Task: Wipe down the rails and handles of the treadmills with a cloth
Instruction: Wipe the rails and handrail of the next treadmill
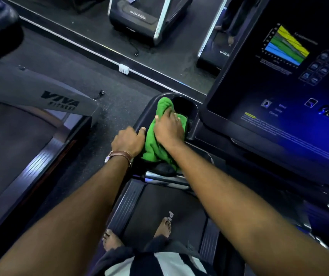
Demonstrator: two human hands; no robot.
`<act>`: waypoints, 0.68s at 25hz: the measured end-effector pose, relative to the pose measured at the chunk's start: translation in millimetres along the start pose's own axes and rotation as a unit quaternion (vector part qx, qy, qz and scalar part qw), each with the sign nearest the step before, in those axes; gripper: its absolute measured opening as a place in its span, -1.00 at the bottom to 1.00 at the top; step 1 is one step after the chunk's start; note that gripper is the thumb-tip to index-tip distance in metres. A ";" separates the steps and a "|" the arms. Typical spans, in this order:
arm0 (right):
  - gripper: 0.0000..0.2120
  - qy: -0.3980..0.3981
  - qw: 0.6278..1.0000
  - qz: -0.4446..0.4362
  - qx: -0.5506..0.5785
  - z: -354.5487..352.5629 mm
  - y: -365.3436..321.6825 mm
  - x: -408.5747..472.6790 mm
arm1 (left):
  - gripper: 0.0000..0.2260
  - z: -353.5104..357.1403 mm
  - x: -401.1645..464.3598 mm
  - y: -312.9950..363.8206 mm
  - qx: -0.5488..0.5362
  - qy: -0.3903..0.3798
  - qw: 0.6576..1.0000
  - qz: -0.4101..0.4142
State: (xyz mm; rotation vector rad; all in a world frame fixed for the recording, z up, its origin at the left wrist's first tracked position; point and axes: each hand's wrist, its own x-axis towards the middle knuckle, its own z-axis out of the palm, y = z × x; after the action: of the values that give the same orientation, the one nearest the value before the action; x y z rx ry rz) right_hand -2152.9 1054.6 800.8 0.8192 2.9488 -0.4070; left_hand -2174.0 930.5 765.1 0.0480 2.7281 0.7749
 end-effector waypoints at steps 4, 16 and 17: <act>-0.65 -0.026 0.950 -0.125 -0.286 -15.3 65.8 -41.7 | -0.43 -0.6 -1.3 -1.6 -0.005 -0.001 1.000 -0.001; 0.12 -0.103 0.985 0.123 -0.067 -13.9 23.9 -4.7 | -0.44 -1.4 -0.6 -2.4 -0.014 0.002 1.000 0.000; 0.13 -0.126 0.981 0.135 -0.056 -20.4 21.4 13.7 | -0.45 -1.2 -0.8 -2.4 -0.012 0.004 1.000 0.001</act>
State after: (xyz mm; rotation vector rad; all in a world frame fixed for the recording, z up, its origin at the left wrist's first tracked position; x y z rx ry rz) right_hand -2153.4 1084.6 813.7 1.0494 2.5573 -0.2980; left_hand -2173.5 927.7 765.0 0.0422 2.7254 0.8101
